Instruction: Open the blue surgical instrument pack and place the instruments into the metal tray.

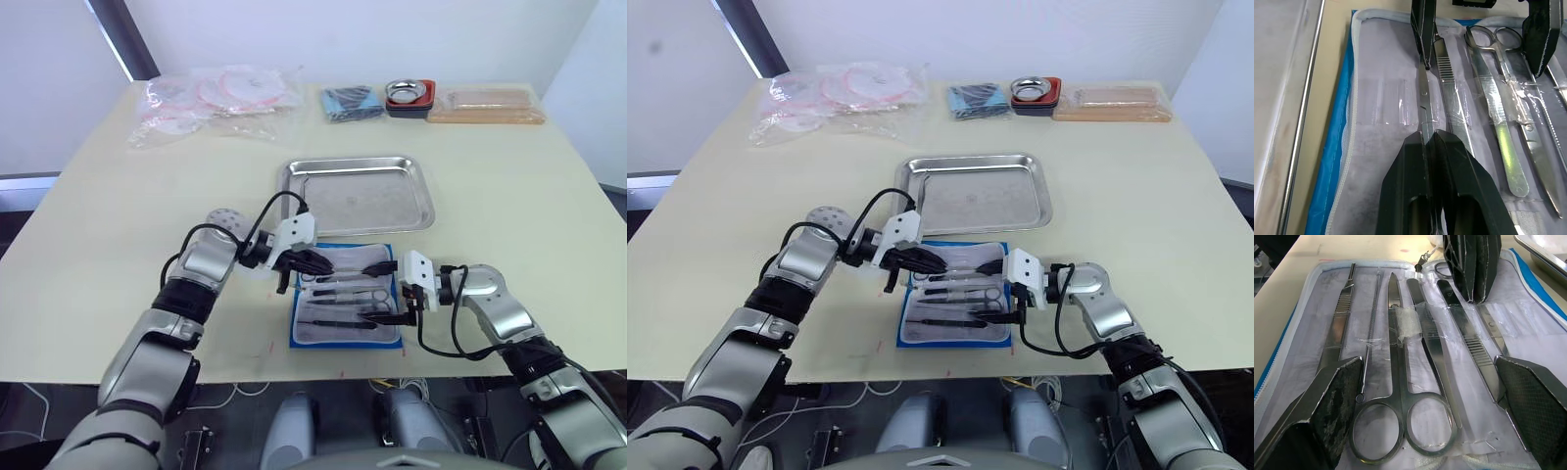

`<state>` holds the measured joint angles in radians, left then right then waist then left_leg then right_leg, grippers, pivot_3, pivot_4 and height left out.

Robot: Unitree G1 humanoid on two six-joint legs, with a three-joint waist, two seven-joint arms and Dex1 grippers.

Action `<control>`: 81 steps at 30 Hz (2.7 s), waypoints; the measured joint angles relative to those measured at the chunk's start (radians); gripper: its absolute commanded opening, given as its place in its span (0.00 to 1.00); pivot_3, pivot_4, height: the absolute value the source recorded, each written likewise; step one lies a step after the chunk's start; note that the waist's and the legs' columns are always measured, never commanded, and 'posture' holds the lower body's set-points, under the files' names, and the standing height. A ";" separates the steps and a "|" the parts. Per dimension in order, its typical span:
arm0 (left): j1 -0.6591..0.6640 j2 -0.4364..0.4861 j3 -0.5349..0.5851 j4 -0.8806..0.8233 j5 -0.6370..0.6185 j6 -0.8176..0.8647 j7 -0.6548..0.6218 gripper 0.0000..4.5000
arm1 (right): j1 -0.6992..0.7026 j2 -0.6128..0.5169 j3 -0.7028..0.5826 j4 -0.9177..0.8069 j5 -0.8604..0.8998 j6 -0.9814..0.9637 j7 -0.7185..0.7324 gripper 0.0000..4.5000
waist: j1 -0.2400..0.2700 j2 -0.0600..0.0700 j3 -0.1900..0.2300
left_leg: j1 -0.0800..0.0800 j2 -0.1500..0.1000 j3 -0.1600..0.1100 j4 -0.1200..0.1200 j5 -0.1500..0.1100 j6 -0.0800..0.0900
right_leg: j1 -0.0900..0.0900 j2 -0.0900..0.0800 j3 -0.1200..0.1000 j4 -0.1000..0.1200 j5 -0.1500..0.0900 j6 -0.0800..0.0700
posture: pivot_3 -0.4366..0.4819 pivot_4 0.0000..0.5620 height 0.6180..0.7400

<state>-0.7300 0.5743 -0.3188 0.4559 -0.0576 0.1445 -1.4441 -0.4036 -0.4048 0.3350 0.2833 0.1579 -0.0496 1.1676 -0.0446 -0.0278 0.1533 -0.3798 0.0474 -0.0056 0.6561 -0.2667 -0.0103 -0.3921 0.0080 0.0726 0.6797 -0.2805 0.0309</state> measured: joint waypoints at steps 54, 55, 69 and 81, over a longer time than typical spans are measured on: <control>-0.102 0.251 -0.098 -0.283 0.055 0.312 -0.102 0.02 | -0.018 0.021 0.001 0.023 -0.001 -0.011 -0.008 1.00 | -0.006 0.000 0.000 | 0.000 0.000 0.000 0.000 0.000 0.000 | 0.000 0.000 0.000 0.001 0.000 0.000 | 0.48 0.27 1.00; -0.102 0.253 -0.096 -0.287 0.054 0.312 -0.102 0.02 | -0.018 0.021 0.001 0.023 -0.001 -0.012 -0.008 1.00 | -0.006 0.000 0.000 | 0.000 0.000 0.000 0.000 0.000 0.000 | 0.000 0.000 0.000 0.001 0.000 0.000 | 0.48 0.27 1.00; -0.125 0.204 0.035 -0.321 -0.045 0.448 0.005 0.02 | -0.016 0.020 0.000 0.027 0.000 -0.018 -0.007 1.00 | -0.004 0.000 0.000 | 0.000 0.000 -0.001 0.001 0.000 0.000 | 0.000 0.000 0.000 0.001 0.000 0.000 | 0.48 0.27 1.00; -0.131 -0.128 0.232 -0.369 -0.103 0.698 0.551 0.02 | -0.015 0.020 0.001 0.027 0.000 -0.018 -0.008 1.00 | -0.006 0.000 0.000 | 0.000 0.000 -0.003 0.003 0.000 0.000 | 0.000 0.000 0.000 0.003 0.000 0.000 | 0.48 0.27 1.00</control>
<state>-0.8605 0.4463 -0.0871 0.0867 -0.1603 0.8421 -0.8931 -0.4189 -0.3849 0.3364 0.3103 0.1580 -0.0680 1.1596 -0.0505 -0.0273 0.1534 -0.3801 0.0475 -0.0086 0.6589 -0.2667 -0.0104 -0.3920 0.0076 0.0723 0.6824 -0.2801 0.0312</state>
